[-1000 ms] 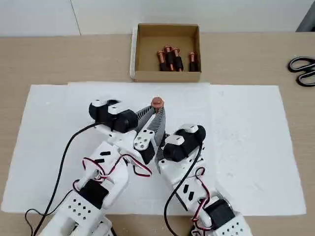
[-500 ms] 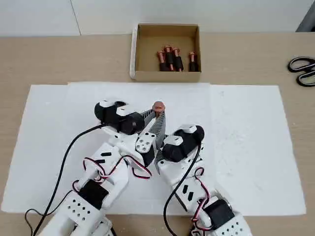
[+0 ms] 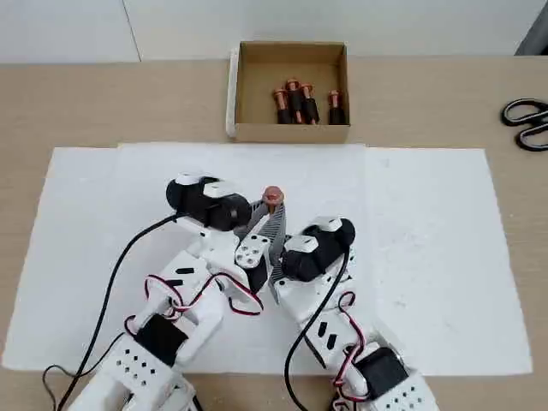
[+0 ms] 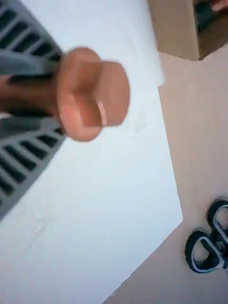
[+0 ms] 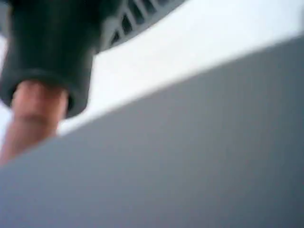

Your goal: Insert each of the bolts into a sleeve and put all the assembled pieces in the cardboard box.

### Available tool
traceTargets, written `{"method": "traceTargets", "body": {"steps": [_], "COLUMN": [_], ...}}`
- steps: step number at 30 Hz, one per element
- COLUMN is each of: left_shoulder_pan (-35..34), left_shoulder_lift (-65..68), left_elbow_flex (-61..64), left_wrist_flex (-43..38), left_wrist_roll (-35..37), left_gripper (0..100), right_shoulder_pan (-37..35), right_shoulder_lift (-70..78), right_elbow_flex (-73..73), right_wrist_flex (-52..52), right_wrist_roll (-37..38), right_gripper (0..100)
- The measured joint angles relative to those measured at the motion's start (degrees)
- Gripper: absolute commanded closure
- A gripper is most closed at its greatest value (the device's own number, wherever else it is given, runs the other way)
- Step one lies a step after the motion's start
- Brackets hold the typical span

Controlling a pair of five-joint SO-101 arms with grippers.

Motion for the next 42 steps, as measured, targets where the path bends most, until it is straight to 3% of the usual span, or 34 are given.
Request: {"method": "traceTargets", "body": {"steps": [20, 26, 33, 37, 42], "left_shoulder_pan": [0.0, -0.35, 0.0, -4.13, -11.34], "left_shoulder_lift": [0.0, 0.0, 0.0, 0.0, 0.0], "left_elbow_flex": [-1.23, -1.23, -1.49, -5.01, -13.36], "left_wrist_flex": [7.56, 10.29, 13.36, 15.74, 24.79], "left_wrist_roll": [3.96, 4.31, 6.07, 6.07, 6.07], "left_gripper": [98, 76, 74, 74, 74], "right_shoulder_pan": [0.0, 0.0, 0.26, 0.18, 0.18], "right_shoulder_lift": [0.0, 0.0, -0.09, 0.0, 0.0], "right_elbow_flex": [0.0, 0.0, 0.0, 0.0, 0.0], "right_wrist_flex": [0.09, 0.09, 0.26, 0.97, 0.97], "right_wrist_roll": [0.0, 0.0, 0.0, 0.0, 0.0], "right_gripper": [99.5, 99.5, 99.5, 99.5, 99.5]}}
